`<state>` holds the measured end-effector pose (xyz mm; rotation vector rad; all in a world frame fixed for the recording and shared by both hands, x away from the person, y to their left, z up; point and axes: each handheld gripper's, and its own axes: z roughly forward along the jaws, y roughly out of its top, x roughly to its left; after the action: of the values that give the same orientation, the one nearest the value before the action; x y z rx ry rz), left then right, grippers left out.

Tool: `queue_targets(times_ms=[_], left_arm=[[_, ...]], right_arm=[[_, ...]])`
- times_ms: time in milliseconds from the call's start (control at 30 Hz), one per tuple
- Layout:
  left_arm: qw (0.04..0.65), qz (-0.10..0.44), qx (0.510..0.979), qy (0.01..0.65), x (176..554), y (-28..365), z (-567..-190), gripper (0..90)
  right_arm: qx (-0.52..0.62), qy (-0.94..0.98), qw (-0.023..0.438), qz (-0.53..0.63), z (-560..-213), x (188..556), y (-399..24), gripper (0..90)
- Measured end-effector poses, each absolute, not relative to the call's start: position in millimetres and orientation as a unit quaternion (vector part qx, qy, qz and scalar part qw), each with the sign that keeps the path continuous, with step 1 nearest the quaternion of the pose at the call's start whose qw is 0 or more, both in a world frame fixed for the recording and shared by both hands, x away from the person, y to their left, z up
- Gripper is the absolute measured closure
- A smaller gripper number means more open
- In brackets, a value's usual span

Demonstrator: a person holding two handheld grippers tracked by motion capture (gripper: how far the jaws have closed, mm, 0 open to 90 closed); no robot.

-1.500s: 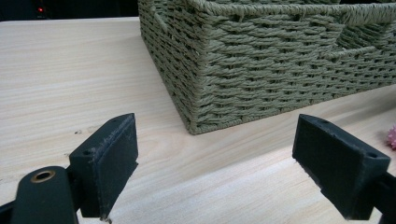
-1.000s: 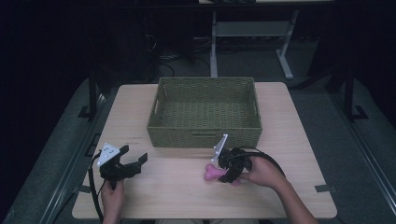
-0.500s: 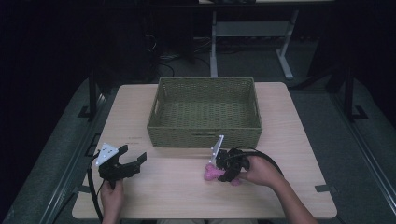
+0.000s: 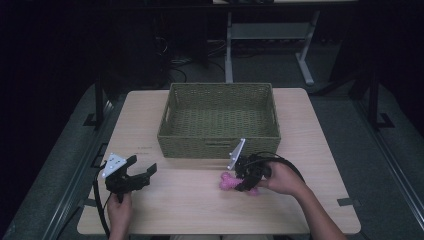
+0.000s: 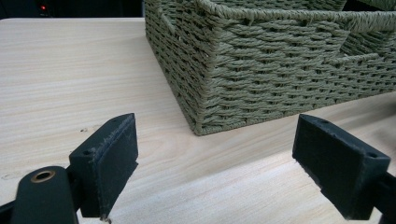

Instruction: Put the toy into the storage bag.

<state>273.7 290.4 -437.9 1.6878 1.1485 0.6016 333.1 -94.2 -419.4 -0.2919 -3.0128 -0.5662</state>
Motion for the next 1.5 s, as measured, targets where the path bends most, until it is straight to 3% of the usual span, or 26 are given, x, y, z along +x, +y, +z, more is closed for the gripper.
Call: queue_targets(times_ms=[600, 1500], left_arm=[[0.483, 0.245, 0.698, 0.468, 274, 287, -439, 13.7], [0.483, 0.248, 0.696, 0.470, 275, 290, -438, 13.7]], right_arm=[[-0.117, -0.962, 0.025, -0.244, -363, 352, -136, 58.0], [-0.118, -0.955, 0.021, -0.273, -322, 380, -139, 58.0]])
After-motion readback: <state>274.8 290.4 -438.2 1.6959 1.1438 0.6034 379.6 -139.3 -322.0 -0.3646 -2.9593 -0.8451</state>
